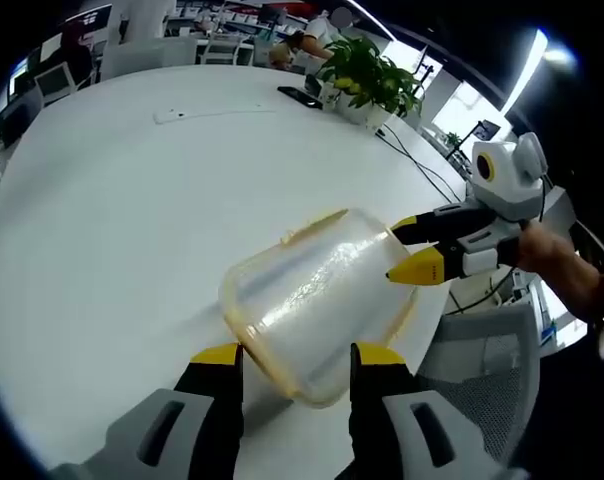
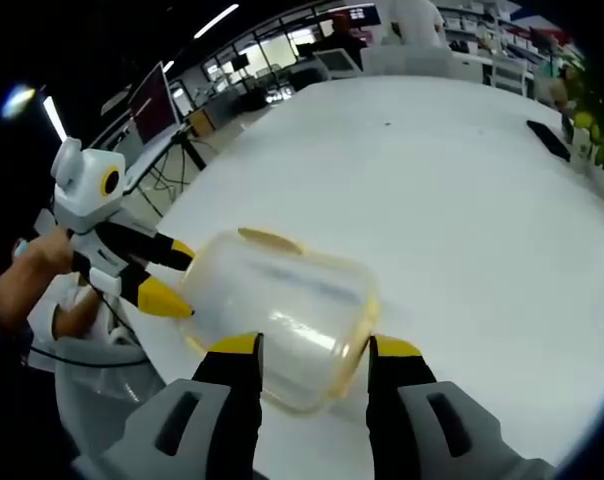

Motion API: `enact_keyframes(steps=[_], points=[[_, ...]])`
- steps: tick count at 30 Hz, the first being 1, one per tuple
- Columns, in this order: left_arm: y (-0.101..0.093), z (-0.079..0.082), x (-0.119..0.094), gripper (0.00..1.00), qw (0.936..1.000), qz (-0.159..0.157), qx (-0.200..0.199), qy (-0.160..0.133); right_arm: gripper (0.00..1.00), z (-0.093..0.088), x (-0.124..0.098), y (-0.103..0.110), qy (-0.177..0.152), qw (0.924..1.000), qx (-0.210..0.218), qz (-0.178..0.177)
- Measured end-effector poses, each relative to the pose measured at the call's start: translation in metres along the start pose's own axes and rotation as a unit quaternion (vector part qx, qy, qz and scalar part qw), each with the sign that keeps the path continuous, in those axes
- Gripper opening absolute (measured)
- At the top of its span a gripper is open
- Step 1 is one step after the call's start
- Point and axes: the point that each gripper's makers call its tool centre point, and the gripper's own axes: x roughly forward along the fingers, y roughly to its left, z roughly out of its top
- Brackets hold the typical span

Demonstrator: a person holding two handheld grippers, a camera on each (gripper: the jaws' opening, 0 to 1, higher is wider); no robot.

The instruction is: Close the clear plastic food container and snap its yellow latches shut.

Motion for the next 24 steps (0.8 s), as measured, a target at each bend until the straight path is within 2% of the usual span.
enact_keyframes(steps=[24], points=[[-0.004, -0.029, -0.016, 0.35, 1.0000, 0.001, -0.005, 0.008, 0.38, -0.021, -0.003, 0.027, -0.001, 1.0000, -0.003, 0.000]])
